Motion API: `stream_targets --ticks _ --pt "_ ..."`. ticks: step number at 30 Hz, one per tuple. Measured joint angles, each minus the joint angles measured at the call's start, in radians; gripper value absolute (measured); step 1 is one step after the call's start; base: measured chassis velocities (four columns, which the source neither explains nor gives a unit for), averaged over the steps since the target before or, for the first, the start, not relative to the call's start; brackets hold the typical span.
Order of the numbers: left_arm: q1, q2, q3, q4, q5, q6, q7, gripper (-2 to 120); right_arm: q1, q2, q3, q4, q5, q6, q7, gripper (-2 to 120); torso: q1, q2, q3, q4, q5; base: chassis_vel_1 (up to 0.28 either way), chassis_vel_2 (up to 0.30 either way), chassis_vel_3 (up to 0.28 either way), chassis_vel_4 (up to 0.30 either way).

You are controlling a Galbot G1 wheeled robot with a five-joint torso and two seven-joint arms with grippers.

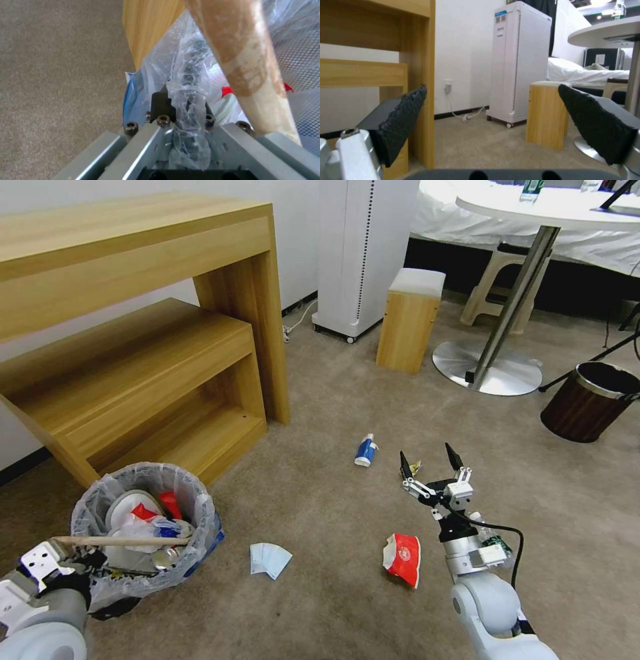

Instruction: Pick up the trash bin and place the garbage on the floor into it.

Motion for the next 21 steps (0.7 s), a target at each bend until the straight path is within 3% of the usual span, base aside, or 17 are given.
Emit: stream_targets --ticks 17,21 --pt "0.000 0.034 -0.047 0.044 -0.011 0.094 -0.003 1 0.007 0.000 -0.005 -0.013 -0.009 0.017 -0.020 100 0.000 0.000 0.000 0.0000 -0.0001 0.000 0.000 0.000 0.000" --pt "0.008 0.040 -0.043 0.029 -0.089 0.128 -0.023 1 0.011 0.000 -0.008 -0.015 -0.008 0.020 -0.020 100 0.000 0.000 0.000 -0.0001 0.0000 0.013 0.015 -0.014 -0.017"
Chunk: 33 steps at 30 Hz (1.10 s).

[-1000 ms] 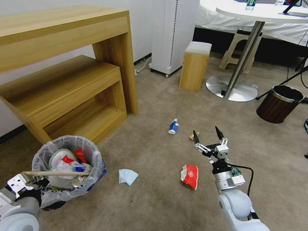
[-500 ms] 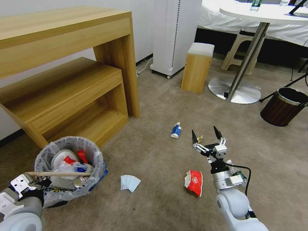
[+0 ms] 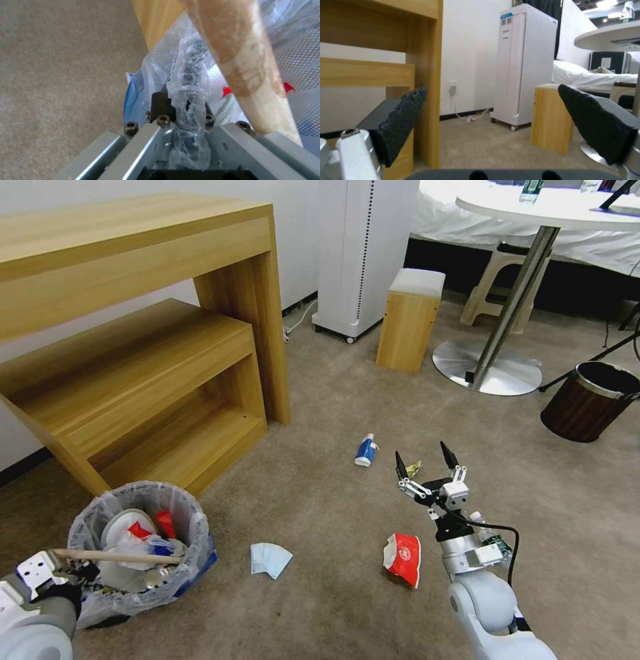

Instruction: Pick up the trash bin and place the garbage on the floor into it.

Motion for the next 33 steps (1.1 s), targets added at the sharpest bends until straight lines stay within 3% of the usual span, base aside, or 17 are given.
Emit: stream_targets --ticks 17,21,24,25,28,29,32,33 --pt "0.029 0.006 0.004 0.012 -0.056 0.004 -0.026 1 0.012 0.001 -0.028 -0.021 -0.022 -0.026 0.020 100 0.000 0.000 0.000 0.0000 0.0000 0.095 0.105 -0.088 -0.093" --pt "0.032 0.002 0.019 0.005 -0.080 0.004 -0.035 1 0.022 -0.006 -0.041 -0.039 -0.066 -0.084 0.048 100 0.000 0.000 0.000 -0.0002 0.0002 -0.019 -0.043 0.009 0.020" --pt "0.031 -0.004 0.035 -0.003 -0.084 0.004 -0.040 1 0.047 -0.033 -0.075 -0.061 -0.071 -0.213 0.025 100 0.000 0.000 0.000 -0.0002 0.0000 0.000 0.000 0.000 0.000" --pt "0.031 -0.004 0.035 -0.003 -0.084 0.004 -0.040 1 0.047 -0.033 -0.075 -0.061 -0.071 -0.213 0.025 100 0.000 0.000 0.000 -0.0002 0.0000 0.000 0.000 0.000 0.000" --pt "0.030 -0.013 0.054 -0.026 -0.078 0.004 -0.040 1 0.095 -0.070 -0.125 -0.091 0.010 -0.402 -0.106 100 0.000 0.000 0.000 0.0002 0.0000 0.000 0.000 0.000 0.000" --pt "0.030 -0.013 0.054 -0.026 -0.078 0.004 -0.040 1 0.095 -0.070 -0.125 -0.091 0.010 -0.402 -0.106 100 0.000 0.000 0.000 0.0002 0.0000 0.000 0.000 0.000 0.000" --pt "0.039 -0.023 0.068 -0.071 -0.071 0.004 -0.041 1 0.186 -0.089 -0.179 -0.181 -0.051 -0.519 -0.350 100 0.000 0.000 0.000 0.0000 0.0000 0.000 0.000 0.000 0.000" --pt "0.039 -0.023 0.068 -0.071 -0.071 0.004 -0.041 1 0.186 -0.089 -0.179 -0.181 -0.051 -0.519 -0.350 100 0.000 0.000 0.000 0.0000 0.0000 0.000 0.000 0.000 0.000"
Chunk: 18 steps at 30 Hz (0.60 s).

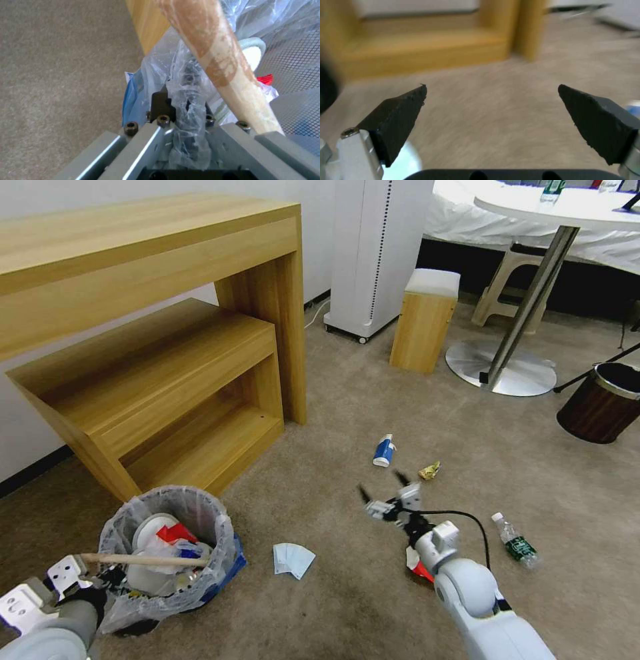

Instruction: Pick up the trash bin and place the garbage on the floor into it.

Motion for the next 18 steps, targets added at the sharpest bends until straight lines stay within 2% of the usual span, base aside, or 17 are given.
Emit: stream_targets --ticks 3,4,9,18 --pt "0.012 -0.006 0.002 -0.030 0.003 -0.001 -0.002 1 0.069 0.017 -0.072 -0.093 -0.034 -0.057 -0.077 100 0.000 0.000 0.000 0.0001 0.0001 0.000 0.000 0.000 0.000" --pt "0.012 -0.006 0.002 -0.030 0.003 -0.001 -0.002 1 0.069 0.017 -0.072 -0.093 -0.034 -0.057 -0.077 100 0.000 0.000 0.000 0.0001 0.0001 0.000 0.000 0.000 0.000" --pt "0.024 -0.017 0.009 -0.056 0.018 -0.001 -0.002 1 0.165 0.067 -0.158 -0.259 -0.019 -0.124 -0.119 100 0.000 0.000 0.000 0.0001 0.0002 0.000 0.000 0.000 0.000" --pt "0.030 -0.048 0.048 -0.086 0.063 -0.002 -0.002 1 0.281 0.145 -0.188 -0.520 -0.094 -0.090 -0.235 100 0.000 0.000 0.000 -0.0001 -0.0002 0.000 0.000 0.000 0.000"
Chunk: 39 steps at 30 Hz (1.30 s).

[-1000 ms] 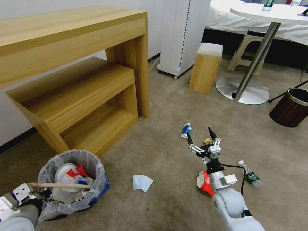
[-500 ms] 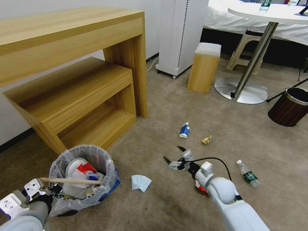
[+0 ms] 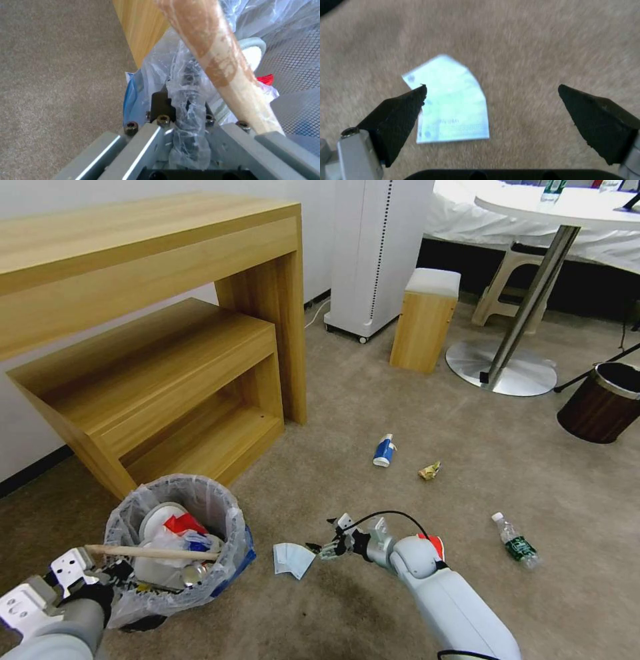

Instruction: Pick up the trash bin and place the garbage on the floor into it.

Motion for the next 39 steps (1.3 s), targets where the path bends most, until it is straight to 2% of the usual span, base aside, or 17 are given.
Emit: stream_targets --ticks 5,13,20,27,39 --pt "-0.002 -0.007 0.014 -0.004 0.019 -0.002 0.000 1 0.052 0.062 0.013 -0.122 -0.062 0.032 -0.048 100 0.000 0.000 0.000 0.0001 0.0001 0.000 0.000 0.000 0.000" --pt "-0.004 -0.009 0.020 -0.009 0.028 -0.007 0.000 1 0.111 0.134 0.032 -0.238 -0.121 0.047 -0.052 95 0.000 0.000 0.000 0.0002 0.0000 0.000 0.000 0.000 0.000" --pt "0.000 -0.007 0.016 -0.018 0.027 -0.011 0.001 1 0.128 0.169 0.039 -0.294 -0.175 0.058 -0.051 76 0.000 0.000 0.000 0.0001 0.0001 0.000 0.000 0.000 0.000" --pt "0.005 -0.006 0.015 -0.030 0.024 -0.014 0.002 1 0.130 0.185 0.042 -0.318 -0.214 0.066 -0.057 67 0.000 0.000 0.000 0.0001 0.0001 0.000 0.000 0.000 0.000" --pt "0.015 -0.011 0.021 -0.050 0.029 -0.015 0.002 1 0.114 0.171 0.053 -0.333 -0.265 0.089 -0.059 27 0.000 0.000 0.000 0.0002 0.0003 0.000 0.000 0.000 0.000"
